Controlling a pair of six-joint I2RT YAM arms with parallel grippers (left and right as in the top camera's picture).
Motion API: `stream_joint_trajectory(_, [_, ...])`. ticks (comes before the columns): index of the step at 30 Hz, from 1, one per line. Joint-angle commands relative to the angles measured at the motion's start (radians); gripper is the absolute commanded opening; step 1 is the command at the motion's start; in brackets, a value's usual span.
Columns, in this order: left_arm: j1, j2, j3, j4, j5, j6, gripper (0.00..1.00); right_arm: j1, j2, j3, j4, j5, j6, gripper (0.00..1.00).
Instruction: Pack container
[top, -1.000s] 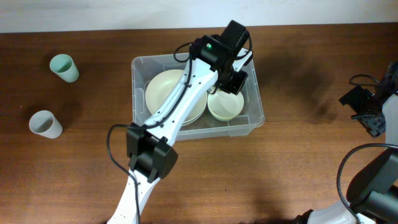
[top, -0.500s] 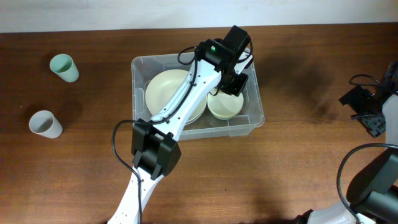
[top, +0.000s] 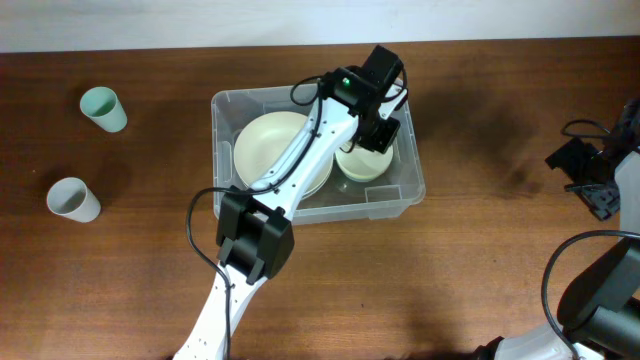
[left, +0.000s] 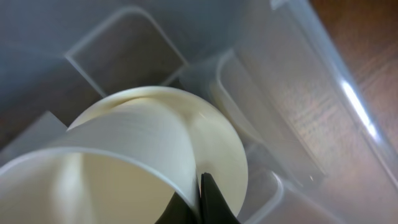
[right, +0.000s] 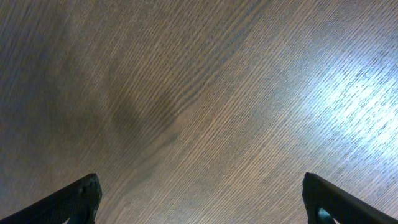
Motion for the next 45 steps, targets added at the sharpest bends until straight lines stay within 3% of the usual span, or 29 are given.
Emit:
stream_joint_trajectory(1, [0.039, 0.003, 0.002, 0.039, -0.029, 0.017, 0.01, 0.003, -0.006, -0.001, 0.0, 0.005, 0.005, 0.99])
stream_joint_trajectory(16, [0.04, 0.001, 0.091, 0.025, -0.037, 0.066, 0.01, 0.003, -0.006, -0.001, 0.0, 0.005, 0.005, 0.99])
stream_joint_trajectory(24, [0.026, 0.0, 0.335, -0.119, -0.022, 0.069, 0.01, 0.003, -0.006, -0.001, 0.0, 0.005, 0.005, 0.99])
stream_joint_trajectory(32, [-0.006, -0.001, 0.568, -0.397, 0.039, 0.069, 0.01, 0.003, -0.006, -0.001, 0.0, 0.005, 0.005, 0.99])
stream_joint_trajectory(35, [-0.018, 0.0, 0.573, -0.461, 0.042, 0.069, 0.01, 0.003, -0.006, -0.001, 0.0, 0.005, 0.005, 0.99])
stream_joint_trajectory(45, [-0.062, 0.003, 0.445, -0.46, 0.035, 0.063, 0.01, 0.003, -0.006, -0.001, 0.0, 0.005, 0.005, 0.99])
